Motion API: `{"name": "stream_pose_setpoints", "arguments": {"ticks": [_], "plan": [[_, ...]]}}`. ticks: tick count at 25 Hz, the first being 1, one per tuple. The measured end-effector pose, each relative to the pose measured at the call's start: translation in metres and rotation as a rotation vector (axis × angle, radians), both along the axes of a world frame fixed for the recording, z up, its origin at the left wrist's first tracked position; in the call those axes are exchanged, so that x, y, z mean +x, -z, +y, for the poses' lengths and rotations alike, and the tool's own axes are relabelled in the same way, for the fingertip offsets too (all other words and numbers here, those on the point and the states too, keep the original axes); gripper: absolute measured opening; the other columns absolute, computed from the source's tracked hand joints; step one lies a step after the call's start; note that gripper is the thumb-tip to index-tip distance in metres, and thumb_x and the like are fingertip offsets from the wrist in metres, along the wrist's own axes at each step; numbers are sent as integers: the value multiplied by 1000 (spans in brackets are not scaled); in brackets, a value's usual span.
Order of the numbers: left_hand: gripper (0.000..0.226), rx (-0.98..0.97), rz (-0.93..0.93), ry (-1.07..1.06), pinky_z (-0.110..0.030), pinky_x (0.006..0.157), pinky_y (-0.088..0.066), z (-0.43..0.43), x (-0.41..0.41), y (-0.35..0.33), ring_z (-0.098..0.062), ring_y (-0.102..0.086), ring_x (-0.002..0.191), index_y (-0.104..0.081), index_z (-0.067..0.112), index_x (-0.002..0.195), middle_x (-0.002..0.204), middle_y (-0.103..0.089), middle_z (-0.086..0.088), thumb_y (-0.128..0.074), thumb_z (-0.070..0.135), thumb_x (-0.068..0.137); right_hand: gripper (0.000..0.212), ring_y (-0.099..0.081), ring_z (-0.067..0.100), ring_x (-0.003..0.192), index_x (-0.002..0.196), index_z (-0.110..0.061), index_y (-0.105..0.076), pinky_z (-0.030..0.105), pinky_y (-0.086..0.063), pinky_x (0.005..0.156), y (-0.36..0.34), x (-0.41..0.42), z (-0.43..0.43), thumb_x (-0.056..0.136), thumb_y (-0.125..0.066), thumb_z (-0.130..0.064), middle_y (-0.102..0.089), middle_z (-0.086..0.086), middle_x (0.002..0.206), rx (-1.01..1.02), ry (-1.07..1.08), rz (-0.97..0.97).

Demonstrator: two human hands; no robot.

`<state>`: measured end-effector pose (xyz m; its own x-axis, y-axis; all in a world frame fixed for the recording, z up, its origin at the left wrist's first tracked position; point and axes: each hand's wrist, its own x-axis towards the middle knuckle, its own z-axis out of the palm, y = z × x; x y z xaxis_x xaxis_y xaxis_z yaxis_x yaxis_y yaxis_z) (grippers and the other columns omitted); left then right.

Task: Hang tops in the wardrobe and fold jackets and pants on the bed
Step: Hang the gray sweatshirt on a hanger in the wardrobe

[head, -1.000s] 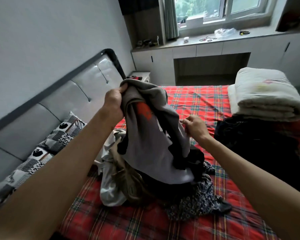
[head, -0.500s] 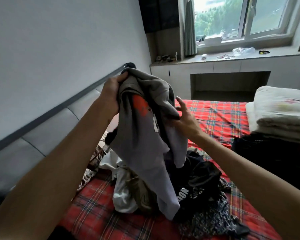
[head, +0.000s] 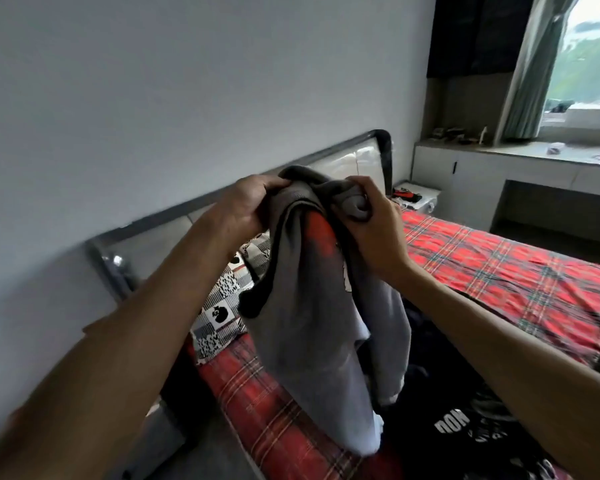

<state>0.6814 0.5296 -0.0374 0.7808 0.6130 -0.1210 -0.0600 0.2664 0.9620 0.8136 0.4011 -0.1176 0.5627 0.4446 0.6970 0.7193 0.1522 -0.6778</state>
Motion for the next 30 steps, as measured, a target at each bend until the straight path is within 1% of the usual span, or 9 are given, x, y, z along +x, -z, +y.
{"name": "stream_pose_setpoints", "arguments": {"ticks": [3, 5, 11, 15, 17, 19, 24, 27, 30], "plan": [[16, 2, -17, 27, -24, 62, -53, 28, -67, 38, -14, -64, 65, -61, 4, 90, 87, -65, -11, -60, 6, 75, 12, -50, -1, 64, 87, -20, -58, 30, -44, 66, 3, -51, 43, 85, -69, -16, -58, -13, 72, 21, -66, 285], [12, 65, -15, 77, -24, 67, -55, 32, -107, 63, -14, -67, 73, -63, 7, 93, 87, -70, -7, -61, 10, 82, 10, -48, 3, 65, 85, -18, -57, 33, -44, 66, -4, -81, 64, 86, -67, -17, -56, -10, 71, 33, -78, 416], [49, 496, 344, -64, -20, 90, -52, 47, -256, 77, -8, -66, 108, -55, 19, 130, 119, -69, 7, -75, 27, 86, 21, -51, 17, 64, 77, -16, -54, 30, -37, 60, -40, -201, 124, 87, -67, -30, -57, -1, 66, -205, -319, -60], [64, 538, 540, -78, -15, 97, -45, 20, -339, 102, 10, -59, 108, -51, 28, 128, 118, -64, 19, -84, 18, 75, 31, -48, 11, 61, 74, -10, -60, 19, -37, 58, -58, -251, 135, 87, -65, -37, -57, -2, 66, -270, -541, 69], [56, 668, 744, -239, -7, 83, -43, -5, -370, 133, 14, -59, 98, -58, 25, 116, 105, -65, 23, -87, 14, 70, 36, -53, 14, 68, 72, -11, -63, 30, -43, 67, -68, -271, 127, 82, -66, -45, -60, -1, 69, -310, -745, 280], [37, 733, 873, -504, -20, 74, -44, -30, -397, 155, -4, -61, 96, -66, 14, 106, 96, -66, 10, -84, 21, 74, 29, -59, 16, 70, 72, -14, -65, 31, -48, 67, -82, -288, 115, 84, -68, -40, -63, 0, 70, -327, -909, 477], [8, 600, 642, -1133, -25, 63, -41, -125, -469, 122, -2, -55, 71, -63, 26, 71, 67, -63, 17, -70, 29, 73, 20, -70, 15, 72, 82, -12, -66, 27, -57, 69, -118, -341, 80, 93, -64, -29, -71, 4, 73, -319, -1440, 885], [22, 436, 732, -1335, -24, 65, -45, -186, -515, 88, -12, -63, 74, -65, 20, 74, 77, -72, 2, -58, 2, 82, 29, -71, 26, 91, 84, -11, -70, 37, -56, 88, -111, -409, 57, 96, -59, -35, -72, 13, 90, -412, -1763, 1037], [9, 329, 738, -1401, -25, 65, -48, -250, -564, 69, -25, -65, 82, -67, 3, 86, 95, -70, -20, -60, 9, 88, 30, -70, 31, 99, 87, -8, -71, 44, -53, 96, -103, -471, 27, 94, -61, -36, -71, 16, 97, -402, -1899, 1024]]}}
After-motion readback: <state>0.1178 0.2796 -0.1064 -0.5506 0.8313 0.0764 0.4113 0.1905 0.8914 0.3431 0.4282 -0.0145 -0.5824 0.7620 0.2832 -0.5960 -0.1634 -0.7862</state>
